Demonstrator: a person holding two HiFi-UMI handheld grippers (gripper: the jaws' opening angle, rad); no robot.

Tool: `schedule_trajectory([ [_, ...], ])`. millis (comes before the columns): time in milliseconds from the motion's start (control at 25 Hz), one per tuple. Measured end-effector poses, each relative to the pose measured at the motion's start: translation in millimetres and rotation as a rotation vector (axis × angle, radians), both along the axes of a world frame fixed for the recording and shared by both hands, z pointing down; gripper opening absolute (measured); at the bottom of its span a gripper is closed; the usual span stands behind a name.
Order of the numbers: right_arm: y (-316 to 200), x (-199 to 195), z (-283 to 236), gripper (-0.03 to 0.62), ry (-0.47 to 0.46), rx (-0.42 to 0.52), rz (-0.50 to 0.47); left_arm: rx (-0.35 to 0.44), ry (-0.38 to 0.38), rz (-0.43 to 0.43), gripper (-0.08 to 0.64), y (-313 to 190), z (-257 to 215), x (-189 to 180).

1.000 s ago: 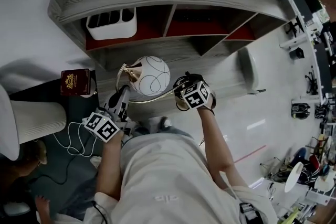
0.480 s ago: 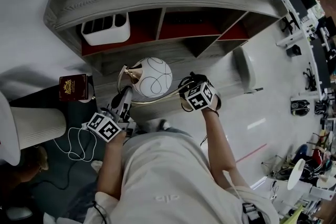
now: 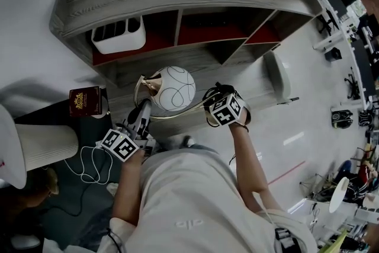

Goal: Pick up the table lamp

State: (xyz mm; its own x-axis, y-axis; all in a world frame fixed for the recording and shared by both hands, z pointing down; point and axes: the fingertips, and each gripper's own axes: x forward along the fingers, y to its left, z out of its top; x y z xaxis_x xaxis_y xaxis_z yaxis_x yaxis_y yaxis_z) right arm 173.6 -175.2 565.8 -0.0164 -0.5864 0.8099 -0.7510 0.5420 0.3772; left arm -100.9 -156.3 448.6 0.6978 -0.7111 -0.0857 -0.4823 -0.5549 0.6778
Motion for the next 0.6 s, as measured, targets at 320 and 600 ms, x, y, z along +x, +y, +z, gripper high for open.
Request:
schedule_trajectory([
  [320,0.1,-1.1,2.3,0.032,0.008,0.01,-0.019,-0.006,0.003,-0.008,0.014,4.8,-0.1,0.2],
  [600,1.8,-3.1,5.5,0.031,-0.009,0.001,-0.031,-0.009,-0.005,-0.013,0.014,6.2,-0.4,0.5],
])
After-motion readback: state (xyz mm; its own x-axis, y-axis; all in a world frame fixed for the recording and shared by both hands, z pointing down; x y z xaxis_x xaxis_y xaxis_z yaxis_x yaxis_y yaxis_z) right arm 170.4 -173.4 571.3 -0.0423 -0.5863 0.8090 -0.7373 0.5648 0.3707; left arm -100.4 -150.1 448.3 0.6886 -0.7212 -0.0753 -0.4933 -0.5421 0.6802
